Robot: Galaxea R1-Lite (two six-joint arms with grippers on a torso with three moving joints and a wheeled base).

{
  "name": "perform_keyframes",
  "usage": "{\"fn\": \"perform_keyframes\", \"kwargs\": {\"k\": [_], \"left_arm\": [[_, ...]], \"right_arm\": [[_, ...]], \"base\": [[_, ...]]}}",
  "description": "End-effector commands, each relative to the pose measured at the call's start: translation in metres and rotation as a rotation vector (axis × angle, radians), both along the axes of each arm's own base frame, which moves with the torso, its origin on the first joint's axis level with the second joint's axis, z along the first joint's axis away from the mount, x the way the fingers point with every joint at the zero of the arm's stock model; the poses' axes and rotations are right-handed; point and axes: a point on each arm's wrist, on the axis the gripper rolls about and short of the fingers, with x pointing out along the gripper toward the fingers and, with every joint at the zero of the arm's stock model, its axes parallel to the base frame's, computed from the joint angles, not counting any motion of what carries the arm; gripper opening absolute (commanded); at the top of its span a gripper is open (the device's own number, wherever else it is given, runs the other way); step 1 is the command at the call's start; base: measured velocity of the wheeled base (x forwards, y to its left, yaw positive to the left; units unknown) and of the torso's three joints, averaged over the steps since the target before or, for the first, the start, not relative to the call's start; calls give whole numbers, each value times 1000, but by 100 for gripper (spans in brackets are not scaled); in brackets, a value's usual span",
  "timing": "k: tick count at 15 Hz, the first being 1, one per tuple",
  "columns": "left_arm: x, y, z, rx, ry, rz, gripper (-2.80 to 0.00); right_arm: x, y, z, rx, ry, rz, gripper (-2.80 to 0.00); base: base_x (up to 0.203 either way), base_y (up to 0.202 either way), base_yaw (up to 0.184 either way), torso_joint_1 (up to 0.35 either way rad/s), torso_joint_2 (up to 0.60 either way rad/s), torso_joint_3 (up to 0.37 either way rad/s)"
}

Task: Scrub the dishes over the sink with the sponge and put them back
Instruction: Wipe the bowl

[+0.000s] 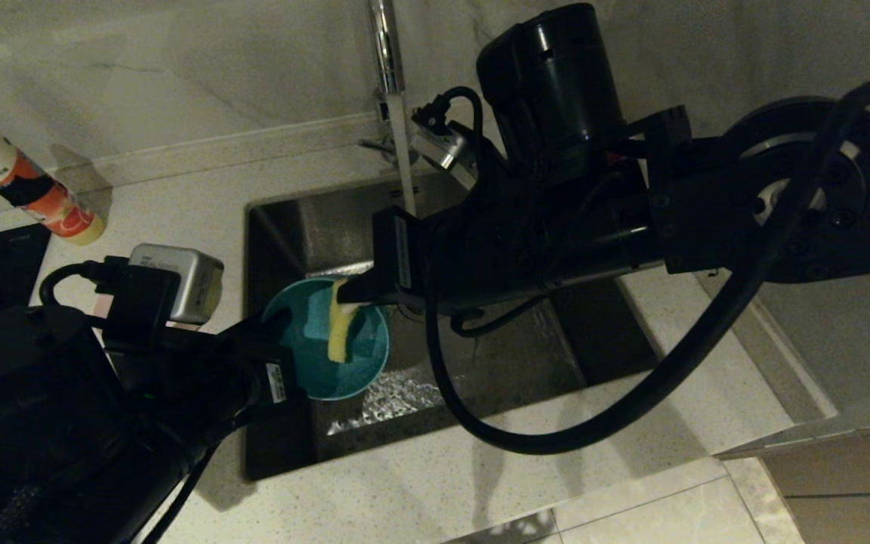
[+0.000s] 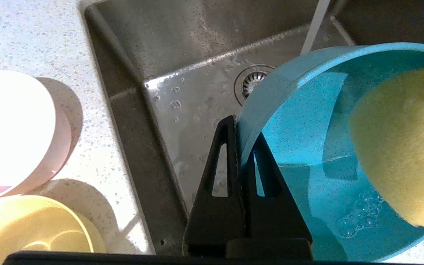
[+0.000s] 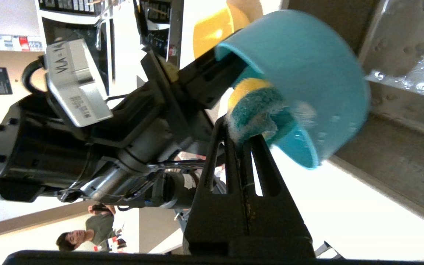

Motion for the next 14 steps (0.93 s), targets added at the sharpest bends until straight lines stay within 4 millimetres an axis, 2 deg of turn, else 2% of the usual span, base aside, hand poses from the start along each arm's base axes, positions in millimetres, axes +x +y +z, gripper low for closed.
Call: {"fn": "perform_keyframes", "kwargs": {"k": [1,3,6,11,14], "left_arm": [[-2,1,3,-12,-14,4,-280],[-3,3,7,-22,-26,3,-280],[-3,3,10,-35,-37,4,-280],[-2,2,16,-50,-54,5,-280],[0,1,17,-50,-54,5,-280]], "right_arm": [[2,-4,1,1,1,-7,-280],[1,-6,1,-6,7,-12,-280],[-4,-8,-10,-42,36,-4,-280],[-14,10,-23,-68,56,46,-280],[-24,18,-18,-54,44,79,-280]], "base": [[0,0,0,0,0,0],[0,0,0,0,0,0],[0,0,0,0,0,0],[0,0,0,0,0,0],[0,0,0,0,0,0]]}}
